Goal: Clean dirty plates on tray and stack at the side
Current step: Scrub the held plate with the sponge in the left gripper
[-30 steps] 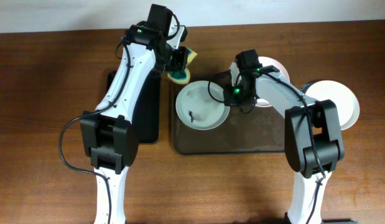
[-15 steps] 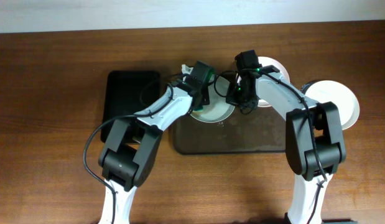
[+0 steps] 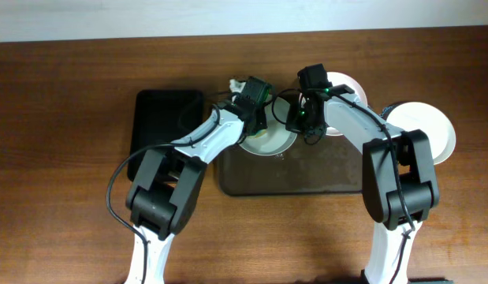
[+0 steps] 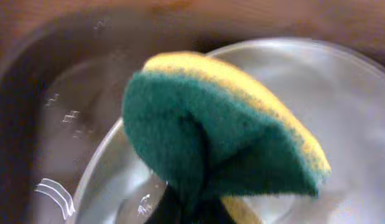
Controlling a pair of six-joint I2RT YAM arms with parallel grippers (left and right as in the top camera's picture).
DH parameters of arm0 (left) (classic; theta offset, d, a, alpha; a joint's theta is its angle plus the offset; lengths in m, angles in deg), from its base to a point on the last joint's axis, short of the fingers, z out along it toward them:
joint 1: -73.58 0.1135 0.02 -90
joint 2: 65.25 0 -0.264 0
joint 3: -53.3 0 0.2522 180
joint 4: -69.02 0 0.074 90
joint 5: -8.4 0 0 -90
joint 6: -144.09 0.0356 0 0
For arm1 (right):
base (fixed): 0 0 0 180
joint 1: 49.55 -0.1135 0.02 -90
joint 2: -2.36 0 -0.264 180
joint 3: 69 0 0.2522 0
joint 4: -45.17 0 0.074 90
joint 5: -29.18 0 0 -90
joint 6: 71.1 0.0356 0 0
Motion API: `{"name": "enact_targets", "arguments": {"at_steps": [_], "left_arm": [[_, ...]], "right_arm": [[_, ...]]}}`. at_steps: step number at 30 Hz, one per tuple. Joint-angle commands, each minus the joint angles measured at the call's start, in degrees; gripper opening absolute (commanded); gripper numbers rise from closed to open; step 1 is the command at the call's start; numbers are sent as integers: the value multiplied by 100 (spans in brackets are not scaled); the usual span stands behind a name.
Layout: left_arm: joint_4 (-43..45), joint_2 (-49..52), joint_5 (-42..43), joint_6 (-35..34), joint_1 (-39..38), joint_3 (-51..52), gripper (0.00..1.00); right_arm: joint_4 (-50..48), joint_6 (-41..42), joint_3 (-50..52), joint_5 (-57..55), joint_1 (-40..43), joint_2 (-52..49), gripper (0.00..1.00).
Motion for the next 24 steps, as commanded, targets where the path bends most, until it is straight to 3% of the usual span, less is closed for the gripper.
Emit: {"name": "enact_targets", "arguments": {"at_steps": [1, 4, 5, 6, 7, 8, 12, 14, 16, 19, 20, 22, 24], "left_arm": [[-767, 232, 951, 28, 74, 264, 0], [-590, 234, 3613, 1947, 146, -31, 0], [-564, 234, 4076, 2385, 219, -219, 0], [-540, 234, 4030, 2450, 291, -369, 0], [-358, 232, 3480, 2409, 407, -450, 0], [-304, 236, 2435, 1980, 481, -448, 0], [-313, 245, -466, 581, 501, -431, 0], [-356, 245, -682, 439, 461, -431, 0], [-573, 245, -42, 470, 439, -431, 0], [-1231, 245, 3508, 1937, 435, -431, 0], [-1268, 245, 4028, 2177, 435, -431, 0], [-1145, 245, 4483, 2253, 437, -431, 0], [-509, 245, 3689, 2188, 437, -431, 0]], "right_arm": [[57, -81, 262, -374, 31, -317, 4], [63, -103, 262, -372, 33, -317, 4], [63, -103, 262, -372, 33, -317, 4], [63, -101, 262, -372, 33, -317, 4], [63, -101, 262, -352, 31, -317, 4], [63, -103, 262, -352, 33, -317, 4], [66, -103, 262, -352, 33, -317, 4], [63, -127, 262, -352, 33, -317, 4], [63, -146, 262, -352, 33, -317, 4], [63, -188, 262, -330, 33, -317, 4], [61, -188, 262, -330, 33, -317, 4], [63, -188, 262, -330, 33, -317, 4], [63, -188, 262, -328, 33, -317, 4]]}}
